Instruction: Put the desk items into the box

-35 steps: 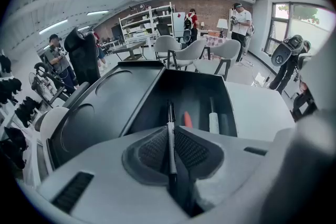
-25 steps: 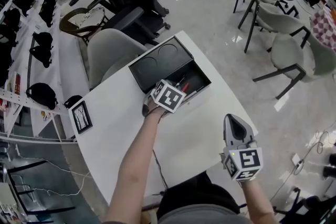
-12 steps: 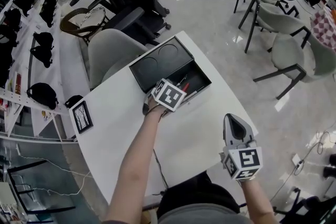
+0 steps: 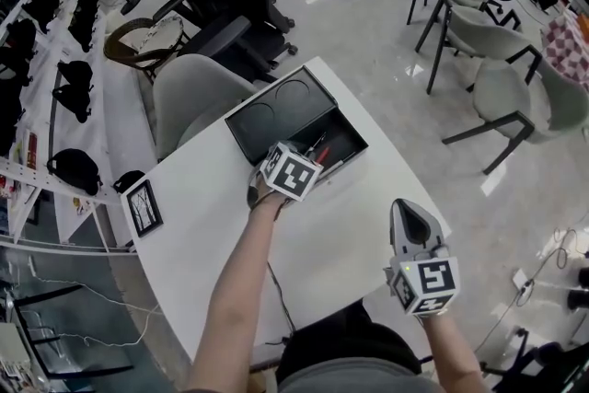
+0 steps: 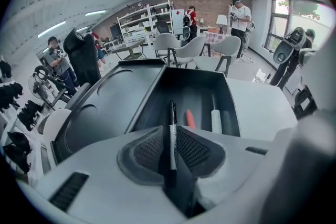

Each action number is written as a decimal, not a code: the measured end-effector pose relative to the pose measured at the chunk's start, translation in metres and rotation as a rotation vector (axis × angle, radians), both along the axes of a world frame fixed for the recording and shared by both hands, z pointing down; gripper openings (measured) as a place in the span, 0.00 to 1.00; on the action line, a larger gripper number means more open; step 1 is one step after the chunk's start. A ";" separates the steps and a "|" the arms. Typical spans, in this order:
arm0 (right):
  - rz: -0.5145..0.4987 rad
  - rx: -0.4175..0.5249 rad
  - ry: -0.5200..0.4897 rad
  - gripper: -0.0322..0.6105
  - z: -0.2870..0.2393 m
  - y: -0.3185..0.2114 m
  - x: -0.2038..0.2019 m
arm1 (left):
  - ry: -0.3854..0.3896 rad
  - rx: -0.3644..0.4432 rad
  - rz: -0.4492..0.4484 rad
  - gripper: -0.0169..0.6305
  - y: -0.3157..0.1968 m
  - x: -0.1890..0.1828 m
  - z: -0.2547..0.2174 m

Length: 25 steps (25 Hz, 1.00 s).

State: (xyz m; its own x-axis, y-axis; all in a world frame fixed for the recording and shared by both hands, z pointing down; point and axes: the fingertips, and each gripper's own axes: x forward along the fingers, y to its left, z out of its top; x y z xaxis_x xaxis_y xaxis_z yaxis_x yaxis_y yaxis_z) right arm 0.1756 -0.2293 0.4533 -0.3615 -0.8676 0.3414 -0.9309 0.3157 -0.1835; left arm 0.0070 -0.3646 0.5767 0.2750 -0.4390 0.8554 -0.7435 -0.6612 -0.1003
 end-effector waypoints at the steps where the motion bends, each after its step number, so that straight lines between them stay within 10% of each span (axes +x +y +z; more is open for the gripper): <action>1: 0.000 0.001 0.000 0.05 -0.001 0.000 0.000 | 0.006 0.016 -0.004 0.13 0.000 0.000 -0.005; 25: 0.002 0.066 -0.011 0.05 -0.025 0.014 0.006 | 0.185 0.356 -0.205 0.07 0.052 -0.037 -0.117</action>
